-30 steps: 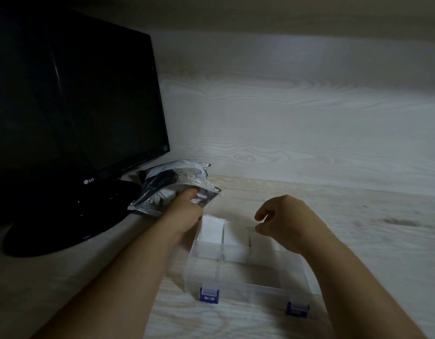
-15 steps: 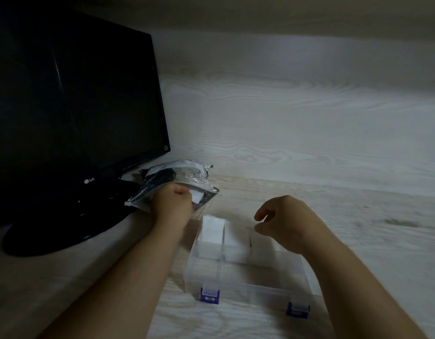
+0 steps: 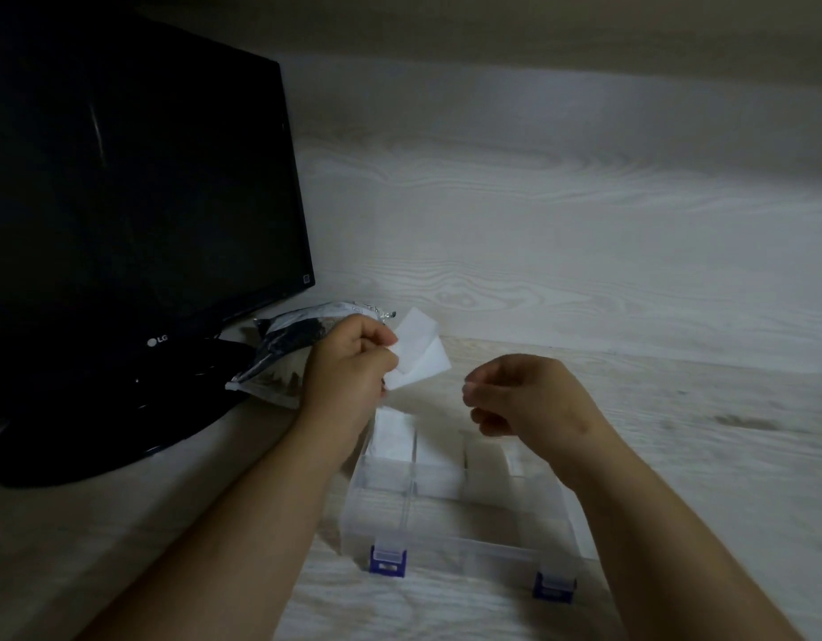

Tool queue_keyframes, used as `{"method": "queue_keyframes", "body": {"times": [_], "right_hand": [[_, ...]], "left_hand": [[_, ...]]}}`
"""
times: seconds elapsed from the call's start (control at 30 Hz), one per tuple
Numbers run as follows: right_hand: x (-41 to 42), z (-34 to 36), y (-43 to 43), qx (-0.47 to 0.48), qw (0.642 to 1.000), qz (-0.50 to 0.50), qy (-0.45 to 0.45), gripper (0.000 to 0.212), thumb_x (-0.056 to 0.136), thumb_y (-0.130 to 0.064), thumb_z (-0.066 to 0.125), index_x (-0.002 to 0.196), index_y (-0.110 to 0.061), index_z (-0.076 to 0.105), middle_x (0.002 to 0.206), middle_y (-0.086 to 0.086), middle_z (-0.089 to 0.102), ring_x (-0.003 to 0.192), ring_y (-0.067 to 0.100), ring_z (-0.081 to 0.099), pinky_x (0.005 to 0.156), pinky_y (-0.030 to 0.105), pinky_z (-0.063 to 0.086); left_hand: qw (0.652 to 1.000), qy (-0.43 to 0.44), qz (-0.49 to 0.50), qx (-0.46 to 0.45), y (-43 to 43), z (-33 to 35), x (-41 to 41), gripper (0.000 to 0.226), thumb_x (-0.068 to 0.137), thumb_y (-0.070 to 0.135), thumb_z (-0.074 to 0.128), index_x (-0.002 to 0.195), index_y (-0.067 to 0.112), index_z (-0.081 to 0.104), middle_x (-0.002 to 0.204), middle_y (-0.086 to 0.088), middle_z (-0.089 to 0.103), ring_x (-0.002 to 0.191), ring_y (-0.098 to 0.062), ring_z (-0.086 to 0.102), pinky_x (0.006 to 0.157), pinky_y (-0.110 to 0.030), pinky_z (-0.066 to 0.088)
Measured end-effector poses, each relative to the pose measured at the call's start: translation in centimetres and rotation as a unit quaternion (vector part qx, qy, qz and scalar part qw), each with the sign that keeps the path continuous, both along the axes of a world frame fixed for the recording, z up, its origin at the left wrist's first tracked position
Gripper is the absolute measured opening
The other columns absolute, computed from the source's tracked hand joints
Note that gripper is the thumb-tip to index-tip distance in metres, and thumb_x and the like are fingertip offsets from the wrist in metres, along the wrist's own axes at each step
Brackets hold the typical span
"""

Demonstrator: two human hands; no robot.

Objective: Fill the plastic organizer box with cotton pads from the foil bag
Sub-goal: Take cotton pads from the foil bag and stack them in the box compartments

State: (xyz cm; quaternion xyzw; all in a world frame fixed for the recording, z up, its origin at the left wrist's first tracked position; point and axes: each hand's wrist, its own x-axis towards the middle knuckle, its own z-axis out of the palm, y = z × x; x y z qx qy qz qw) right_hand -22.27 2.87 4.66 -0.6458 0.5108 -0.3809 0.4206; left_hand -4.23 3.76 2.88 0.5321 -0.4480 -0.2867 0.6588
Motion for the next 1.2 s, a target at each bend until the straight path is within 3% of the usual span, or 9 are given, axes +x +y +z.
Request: {"method": "queue_keyframes", "body": {"times": [0.1, 0.2, 0.33, 0.43, 0.6, 0.73, 0.83, 0.97, 1.2], "right_hand": [[0.2, 0.3, 0.4, 0.04, 0.995, 0.022, -0.091, 0.013, 0.086, -0.012, 0.072, 0.092, -0.001, 0.069, 0.086, 0.016, 0.074, 0.075, 0.022, 0.072, 0.072, 0.033, 0.062], [0.4, 0.4, 0.5, 0.044, 0.992, 0.026, -0.119, 0.012, 0.084, -0.008, 0.073, 0.093, -0.001, 0.068, 0.083, 0.016, 0.074, 0.077, 0.024, 0.072, 0.074, 0.034, 0.061], [0.1, 0.4, 0.2, 0.011, 0.992, -0.001, -0.129, 0.008, 0.086, 0.002, 0.064, 0.09, -0.002, 0.07, 0.078, 0.013, 0.071, 0.068, 0.017, 0.067, 0.073, 0.033, 0.059], [0.2, 0.3, 0.2, 0.005, 0.994, 0.0, -0.111, 0.016, 0.085, 0.004, 0.061, 0.087, -0.006, 0.073, 0.073, 0.009, 0.07, 0.066, 0.016, 0.064, 0.07, 0.03, 0.058], [0.3, 0.3, 0.3, 0.015, 0.995, -0.005, -0.1, 0.015, 0.085, 0.003, 0.062, 0.088, -0.008, 0.072, 0.084, 0.016, 0.072, 0.069, 0.018, 0.065, 0.069, 0.029, 0.058], [0.2, 0.4, 0.0, 0.062, 0.98, -0.009, -0.187, 0.016, 0.089, 0.003, 0.057, 0.103, -0.004, 0.06, 0.086, 0.019, 0.07, 0.076, 0.026, 0.069, 0.078, 0.039, 0.059], [0.2, 0.5, 0.1, 0.094, 0.964, 0.011, -0.248, 0.013, 0.092, -0.006, 0.06, 0.102, -0.009, 0.05, 0.09, 0.021, 0.068, 0.081, 0.032, 0.069, 0.08, 0.045, 0.059], [-0.1, 0.5, 0.1, 0.039, 0.986, -0.026, -0.16, 0.018, 0.085, 0.003, 0.067, 0.09, -0.007, 0.053, 0.081, 0.019, 0.066, 0.072, 0.028, 0.067, 0.072, 0.04, 0.062], [-1.7, 1.0, -0.4, 0.023, 0.996, -0.038, 0.08, 0.005, 0.082, 0.002, 0.07, 0.082, -0.002, 0.068, 0.078, 0.022, 0.071, 0.058, 0.02, 0.065, 0.064, 0.035, 0.062]], "left_hand": [[0.998, -0.01, -0.054, -0.005, 0.2, -0.1, -0.4, 0.031, 0.079, -0.012, 0.058, 0.088, 0.017, 0.059, 0.065, -0.003, 0.055, 0.061, -0.022, 0.057, 0.05, -0.029, 0.045], [0.995, -0.023, -0.1, 0.01, 0.5, 0.0, -0.8, 0.033, 0.08, -0.012, 0.057, 0.097, 0.016, 0.061, 0.067, -0.007, 0.061, 0.061, -0.022, 0.06, 0.052, -0.03, 0.048], [0.989, -0.048, -0.139, 0.012, 0.7, -0.2, -1.5, 0.008, 0.089, 0.0, 0.06, 0.089, 0.006, 0.064, 0.071, -0.012, 0.066, 0.057, -0.018, 0.062, 0.049, -0.026, 0.048], [0.987, -0.066, -0.144, 0.006, 0.4, -0.4, -1.8, 0.009, 0.089, 0.003, 0.064, 0.081, 0.008, 0.065, 0.064, 0.0, 0.066, 0.054, -0.01, 0.059, 0.049, -0.024, 0.049], [0.988, -0.07, -0.14, 0.014, 0.4, -0.6, -1.9, 0.006, 0.087, 0.0, 0.066, 0.084, 0.006, 0.064, 0.064, -0.004, 0.062, 0.049, -0.008, 0.056, 0.048, -0.022, 0.049], [0.991, -0.069, -0.11, 0.013, 0.3, -0.7, -1.9, 0.005, 0.088, 0.0, 0.065, 0.088, 0.006, 0.064, 0.066, -0.007, 0.061, 0.048, -0.008, 0.056, 0.047, -0.022, 0.048], [0.994, -0.056, -0.091, 0.013, 0.2, -0.7, -2.0, 0.005, 0.088, 0.001, 0.064, 0.088, 0.006, 0.063, 0.066, -0.008, 0.062, 0.049, -0.009, 0.059, 0.047, -0.022, 0.049], [0.986, -0.089, -0.14, 0.023, 0.6, -0.4, -2.0, 0.008, 0.088, 0.004, 0.064, 0.085, 0.011, 0.063, 0.06, -0.002, 0.06, 0.05, -0.012, 0.059, 0.045, -0.021, 0.045], [0.922, -0.326, -0.201, 0.048, 1.2, -0.9, -2.4, 0.026, 0.084, 0.011, 0.069, 0.083, 0.037, 0.067, 0.071, 0.029, 0.062, 0.062, 0.006, 0.055, 0.06, -0.011, 0.044]]}}
